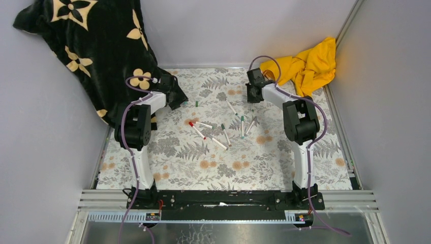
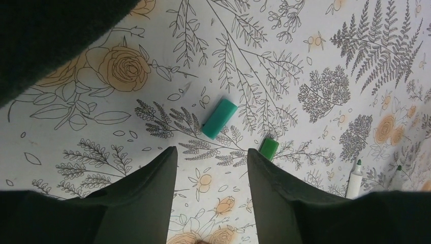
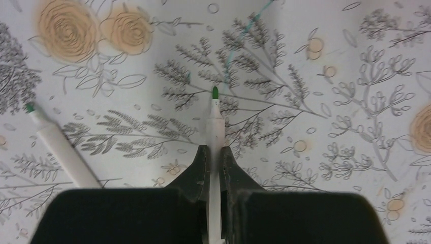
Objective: Open the pen caps
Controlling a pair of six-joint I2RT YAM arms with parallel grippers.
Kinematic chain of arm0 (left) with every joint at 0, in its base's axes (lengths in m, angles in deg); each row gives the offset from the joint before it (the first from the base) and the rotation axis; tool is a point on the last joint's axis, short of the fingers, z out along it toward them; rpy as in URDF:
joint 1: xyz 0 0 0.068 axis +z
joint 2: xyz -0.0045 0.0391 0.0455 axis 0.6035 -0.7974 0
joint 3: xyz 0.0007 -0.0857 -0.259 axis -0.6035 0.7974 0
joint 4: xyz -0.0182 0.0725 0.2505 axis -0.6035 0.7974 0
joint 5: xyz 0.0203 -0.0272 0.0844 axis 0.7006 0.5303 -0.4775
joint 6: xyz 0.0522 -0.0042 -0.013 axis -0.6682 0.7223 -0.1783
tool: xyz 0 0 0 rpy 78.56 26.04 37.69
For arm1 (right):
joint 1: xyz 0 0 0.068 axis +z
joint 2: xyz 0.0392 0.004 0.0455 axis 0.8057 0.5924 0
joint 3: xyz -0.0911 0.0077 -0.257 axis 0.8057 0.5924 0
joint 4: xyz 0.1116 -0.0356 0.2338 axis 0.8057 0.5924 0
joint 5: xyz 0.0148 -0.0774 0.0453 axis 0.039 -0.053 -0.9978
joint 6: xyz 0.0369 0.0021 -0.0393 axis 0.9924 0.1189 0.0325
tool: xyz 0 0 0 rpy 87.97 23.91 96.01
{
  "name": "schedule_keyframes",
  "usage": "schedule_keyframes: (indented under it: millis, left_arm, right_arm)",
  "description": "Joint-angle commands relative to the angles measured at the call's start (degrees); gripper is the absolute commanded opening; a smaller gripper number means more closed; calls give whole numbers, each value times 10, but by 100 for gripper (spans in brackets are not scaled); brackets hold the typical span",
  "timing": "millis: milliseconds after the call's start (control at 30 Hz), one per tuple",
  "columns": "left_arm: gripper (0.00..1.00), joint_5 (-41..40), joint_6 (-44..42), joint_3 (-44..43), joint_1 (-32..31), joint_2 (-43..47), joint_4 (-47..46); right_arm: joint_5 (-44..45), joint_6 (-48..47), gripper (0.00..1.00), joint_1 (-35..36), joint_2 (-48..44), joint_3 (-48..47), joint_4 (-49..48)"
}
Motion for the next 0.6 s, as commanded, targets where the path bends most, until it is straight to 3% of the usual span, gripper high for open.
schedule_keyframes:
  millis: [0, 233, 567]
  left_arm:
    - [60, -16, -2, 9, 1, 7, -5]
    - [62, -19, 1, 16, 1, 25, -4]
    - [64, -27, 5, 25, 2, 50, -7]
  right_arm:
    - [40, -12, 6, -15, 21, -42, 19]
    - [39, -15, 25, -25, 51, -66, 43]
    - [71, -25, 34, -25, 10, -56, 31]
